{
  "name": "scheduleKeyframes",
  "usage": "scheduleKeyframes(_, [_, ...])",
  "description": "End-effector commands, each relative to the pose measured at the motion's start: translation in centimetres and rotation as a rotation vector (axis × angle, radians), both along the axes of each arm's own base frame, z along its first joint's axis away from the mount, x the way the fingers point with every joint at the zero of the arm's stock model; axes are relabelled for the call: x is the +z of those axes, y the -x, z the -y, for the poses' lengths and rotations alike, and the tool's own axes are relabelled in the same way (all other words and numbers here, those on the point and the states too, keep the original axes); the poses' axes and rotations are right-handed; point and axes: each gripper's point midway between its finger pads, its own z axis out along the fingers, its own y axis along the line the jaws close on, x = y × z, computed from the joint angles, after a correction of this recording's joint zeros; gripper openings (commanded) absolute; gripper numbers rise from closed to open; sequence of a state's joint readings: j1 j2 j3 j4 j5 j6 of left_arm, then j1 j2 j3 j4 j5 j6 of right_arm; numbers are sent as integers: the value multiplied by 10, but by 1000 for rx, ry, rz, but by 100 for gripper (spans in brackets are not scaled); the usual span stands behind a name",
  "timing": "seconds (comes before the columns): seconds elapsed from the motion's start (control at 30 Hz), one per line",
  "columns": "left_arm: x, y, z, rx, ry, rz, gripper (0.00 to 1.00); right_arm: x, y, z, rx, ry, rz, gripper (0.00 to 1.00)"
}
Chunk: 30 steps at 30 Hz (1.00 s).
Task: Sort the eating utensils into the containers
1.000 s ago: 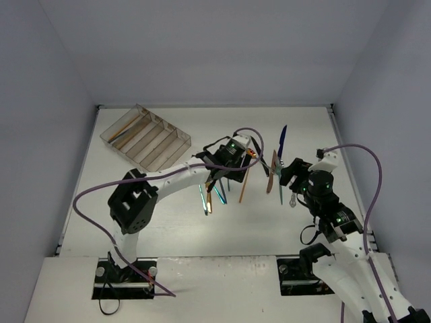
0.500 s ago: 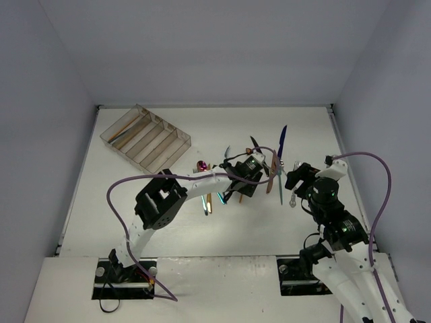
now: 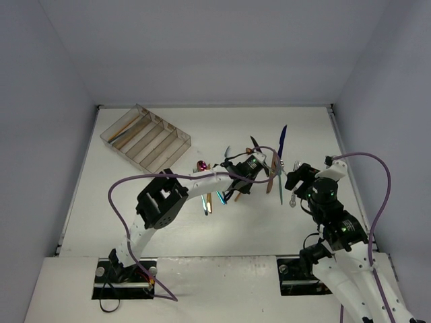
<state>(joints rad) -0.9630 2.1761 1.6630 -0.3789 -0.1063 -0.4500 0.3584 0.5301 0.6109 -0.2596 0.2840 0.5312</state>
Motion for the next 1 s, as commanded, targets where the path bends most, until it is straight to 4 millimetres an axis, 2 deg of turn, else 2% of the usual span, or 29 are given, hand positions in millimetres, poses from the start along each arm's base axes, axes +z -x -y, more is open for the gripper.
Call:
scheduleKeyframes(0.0, [92, -16, -3, -49, 70, 144, 0, 6, -8, 5, -45, -1, 27, 68])
scheduleKeyframes(0.1, [136, -35, -30, -62, 57, 239, 0, 5, -9, 4, -38, 7, 18, 68])
scheduleKeyframes(0.2, [164, -60, -73, -68, -12, 319, 0, 0, -12, 3, -29, 30, -9, 69])
scheduleKeyframes(0.3, [191, -96, -137, -39, -87, 398, 0, -13, -18, 1, -18, 60, -66, 69])
scheduleKeyframes(0.47, [210, -145, -245, -21, -275, 464, 0, -19, -28, -6, 5, 83, -106, 69])
scheduleKeyframes(0.53, [211, -165, -287, 0, -329, 467, 0, -22, -33, -7, 9, 94, -116, 69])
scheduleKeyframes(0.7, [199, -211, -379, 105, -333, 446, 0, -33, -45, -15, 30, 106, -157, 69])
scheduleKeyframes(0.77, [195, -228, -404, 130, -329, 453, 0, -41, -51, -21, 54, 111, -185, 69])
scheduleKeyframes(0.83, [181, -244, -422, 113, -362, 441, 0, -46, -56, -25, 69, 122, -210, 68])
scheduleKeyframes(0.87, [184, -252, -434, 117, -380, 453, 0, -48, -58, -25, 70, 129, -218, 68])
scheduleKeyframes(0.97, [170, -268, -460, 124, -427, 435, 0, -52, -67, -28, 79, 148, -242, 68])
